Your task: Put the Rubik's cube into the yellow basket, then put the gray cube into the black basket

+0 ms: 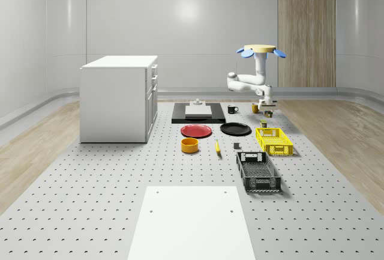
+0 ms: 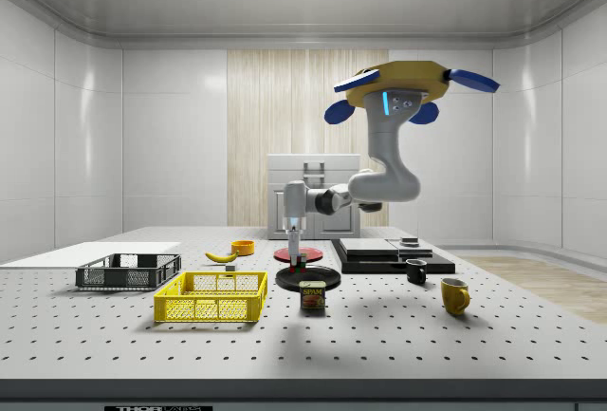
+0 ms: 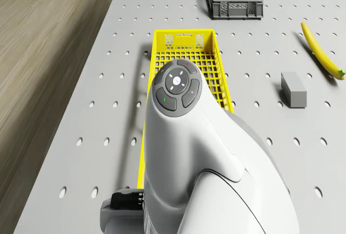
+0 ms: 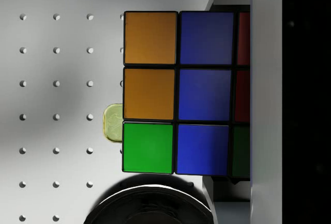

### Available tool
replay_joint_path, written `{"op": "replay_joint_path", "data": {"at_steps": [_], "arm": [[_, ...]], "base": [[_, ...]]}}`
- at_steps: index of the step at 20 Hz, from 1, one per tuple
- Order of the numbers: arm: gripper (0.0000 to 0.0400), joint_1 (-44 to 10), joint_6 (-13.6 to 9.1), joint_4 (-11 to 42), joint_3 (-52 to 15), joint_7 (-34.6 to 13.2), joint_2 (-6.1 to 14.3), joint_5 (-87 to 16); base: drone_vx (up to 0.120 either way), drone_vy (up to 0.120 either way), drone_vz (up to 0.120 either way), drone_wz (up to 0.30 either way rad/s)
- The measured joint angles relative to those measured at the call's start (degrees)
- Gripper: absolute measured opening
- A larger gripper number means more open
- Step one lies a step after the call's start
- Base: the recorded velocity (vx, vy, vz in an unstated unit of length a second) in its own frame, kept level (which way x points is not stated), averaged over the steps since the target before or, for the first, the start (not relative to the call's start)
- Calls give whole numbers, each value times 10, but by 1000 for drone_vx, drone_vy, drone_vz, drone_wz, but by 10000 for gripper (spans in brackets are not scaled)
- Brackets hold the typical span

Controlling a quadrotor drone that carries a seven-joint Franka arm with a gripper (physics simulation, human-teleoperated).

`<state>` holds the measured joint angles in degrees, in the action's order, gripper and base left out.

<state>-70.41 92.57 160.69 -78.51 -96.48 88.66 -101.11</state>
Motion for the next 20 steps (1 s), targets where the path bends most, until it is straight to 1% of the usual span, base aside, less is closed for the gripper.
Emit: {"op": "replay_joint_path", "data": {"at_steps": [4, 17, 18, 20], "arm": [[323, 0, 2, 0, 0, 0, 2, 1], [323, -2, 7, 0, -1, -1, 8, 3], [323, -2, 8, 0, -1, -1, 8, 3], [323, -2, 8, 0, -1, -1, 9, 4]], "base": [[120, 0, -120, 0], [120, 0, 0, 0], [120, -40, 0, 0], [120, -120, 0, 0]]}}
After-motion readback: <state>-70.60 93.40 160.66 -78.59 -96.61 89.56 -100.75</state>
